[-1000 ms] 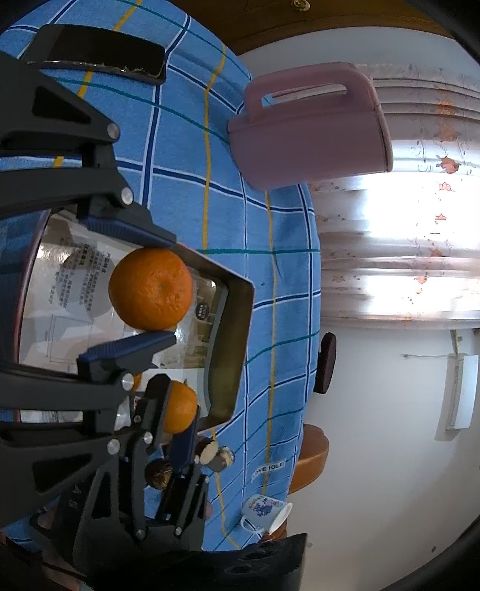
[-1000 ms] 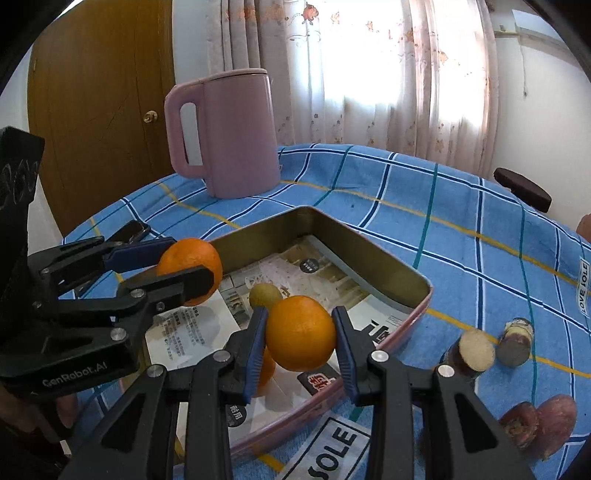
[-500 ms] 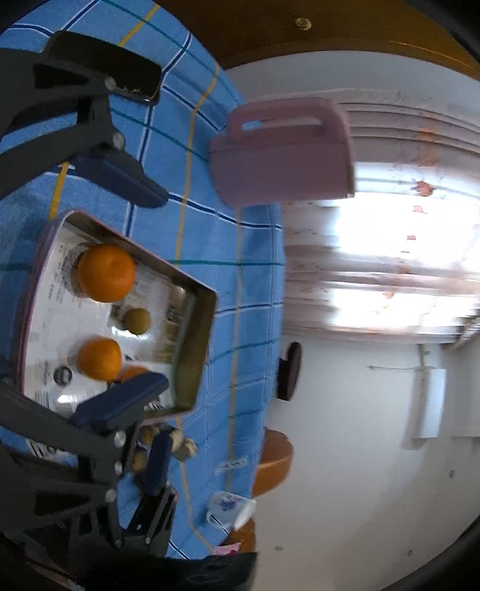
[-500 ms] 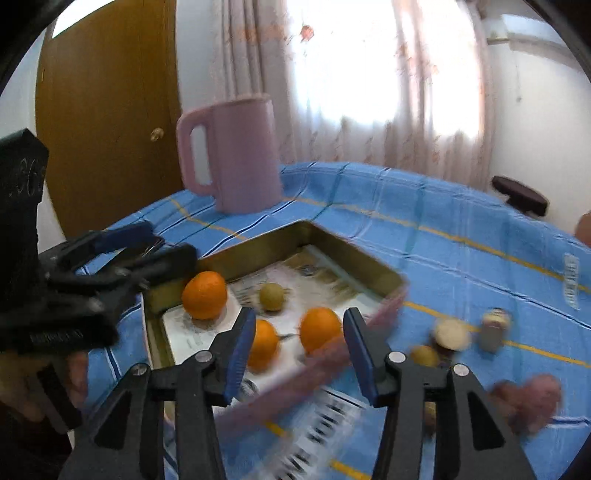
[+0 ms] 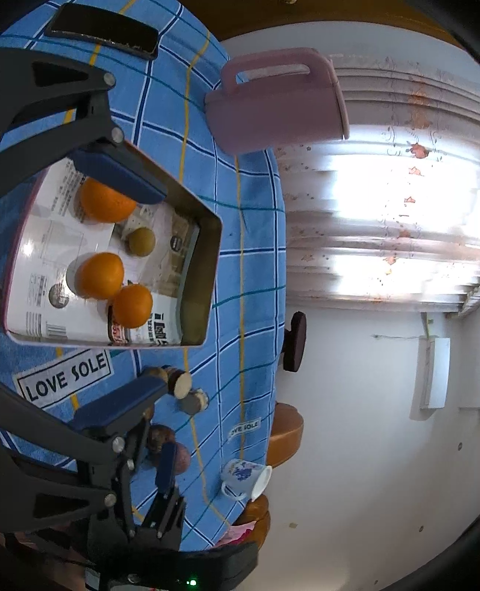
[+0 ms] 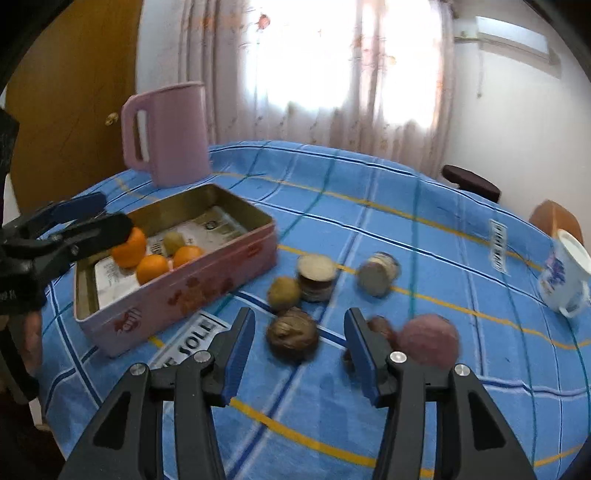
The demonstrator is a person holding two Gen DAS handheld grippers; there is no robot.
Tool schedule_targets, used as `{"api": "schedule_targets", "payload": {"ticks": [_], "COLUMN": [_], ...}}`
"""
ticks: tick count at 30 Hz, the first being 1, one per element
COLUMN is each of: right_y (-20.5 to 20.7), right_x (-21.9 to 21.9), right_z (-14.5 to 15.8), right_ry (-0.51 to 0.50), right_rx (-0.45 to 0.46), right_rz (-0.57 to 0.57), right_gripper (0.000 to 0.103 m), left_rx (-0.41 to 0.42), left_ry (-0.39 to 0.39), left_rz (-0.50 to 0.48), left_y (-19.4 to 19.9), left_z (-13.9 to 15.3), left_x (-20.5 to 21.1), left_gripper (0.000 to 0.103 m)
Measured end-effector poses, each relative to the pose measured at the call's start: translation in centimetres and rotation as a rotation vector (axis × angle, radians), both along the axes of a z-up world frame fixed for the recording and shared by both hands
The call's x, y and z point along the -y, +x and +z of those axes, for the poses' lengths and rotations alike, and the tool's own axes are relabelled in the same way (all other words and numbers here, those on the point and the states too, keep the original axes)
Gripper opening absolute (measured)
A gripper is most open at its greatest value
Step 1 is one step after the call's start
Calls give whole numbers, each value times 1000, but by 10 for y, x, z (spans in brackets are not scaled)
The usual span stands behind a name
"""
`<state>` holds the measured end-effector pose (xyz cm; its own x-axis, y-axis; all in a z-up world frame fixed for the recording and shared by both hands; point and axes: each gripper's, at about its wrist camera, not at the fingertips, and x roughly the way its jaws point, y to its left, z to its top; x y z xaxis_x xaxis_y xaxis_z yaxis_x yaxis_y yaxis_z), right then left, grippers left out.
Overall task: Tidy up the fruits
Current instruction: 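Grasp the brown round fruit with the right gripper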
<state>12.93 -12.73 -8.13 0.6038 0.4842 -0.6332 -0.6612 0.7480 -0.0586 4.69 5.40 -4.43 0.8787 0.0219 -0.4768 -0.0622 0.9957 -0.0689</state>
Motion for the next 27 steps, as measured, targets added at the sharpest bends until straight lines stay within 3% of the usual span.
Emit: {"api": "schedule_targets", "payload": {"ticks": [4,6,9,10,17,22,27], "right_y": [17,19,24,26,10,3,16], "right_x": [-20,-23,-20,-16,19,77,123], "right_z": [-16,-18,-23,-21,2,20,21], "right_ry": [-92,-129,-170,-148,2,107,120], "right_rx": [-79,-63,-75,-84,-1,60,69], "right_rz": [-5,-12,-43,-44,-81,-224,-366], "right_gripper": [52,52,40,33,33,33,33], "left_rx": [4,5,3,3,-3,-13,-44], "left_ry": [0,-1,0,1,7,30,27], "left_rz": [-12,-16,-22,-24,-64,-111,-171], "left_y": [-1,-1,0,0,8,18,35], "left_z": [1,2,3,3,5,3,-2], "left_x": [4,5,7,8,27,54,85], "left_gripper": [97,97,97,97,97,97,97]}}
